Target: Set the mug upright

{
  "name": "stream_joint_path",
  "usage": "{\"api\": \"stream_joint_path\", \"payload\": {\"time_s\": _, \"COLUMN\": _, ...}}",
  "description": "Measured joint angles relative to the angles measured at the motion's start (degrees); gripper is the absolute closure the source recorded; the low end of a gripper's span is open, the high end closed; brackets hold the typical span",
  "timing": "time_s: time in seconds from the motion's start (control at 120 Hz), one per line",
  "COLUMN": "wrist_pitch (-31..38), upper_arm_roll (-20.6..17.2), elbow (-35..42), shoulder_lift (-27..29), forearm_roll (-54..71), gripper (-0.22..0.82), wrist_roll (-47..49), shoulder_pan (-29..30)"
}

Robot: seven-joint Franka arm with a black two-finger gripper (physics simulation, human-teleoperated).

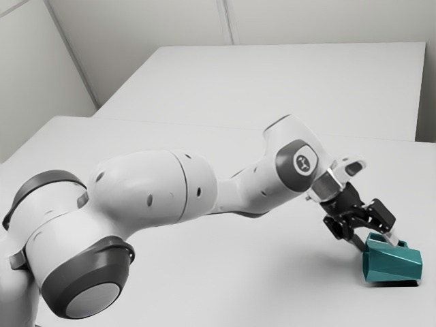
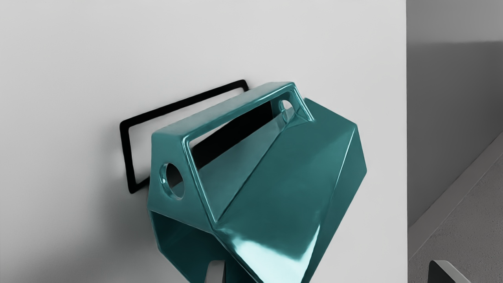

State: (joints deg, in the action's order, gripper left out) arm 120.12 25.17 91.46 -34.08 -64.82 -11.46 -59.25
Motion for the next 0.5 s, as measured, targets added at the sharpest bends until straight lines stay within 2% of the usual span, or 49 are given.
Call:
{"api": "stream_joint_path", "payload": {"time_s": 0.233, "wrist_pitch": -1.79, "upper_arm_roll": -0.48, "elbow": -3.13, "shoulder_lift": -3.15, "forearm_roll": -0.77, "gripper": 0.08, "wrist_roll": -1.28, "shoulder_pan": 1.54}}
{"api": "stream_joint_path", "payload": {"time_s": 0.5, "wrist_pitch": -2.44, "upper_arm_roll": -1.04, "elbow": -3.31, "shoulder_lift": -3.31, "forearm_roll": -1.87, "gripper": 0.28, "wrist_roll": -2.03, "shoulder_pan": 1.25}}
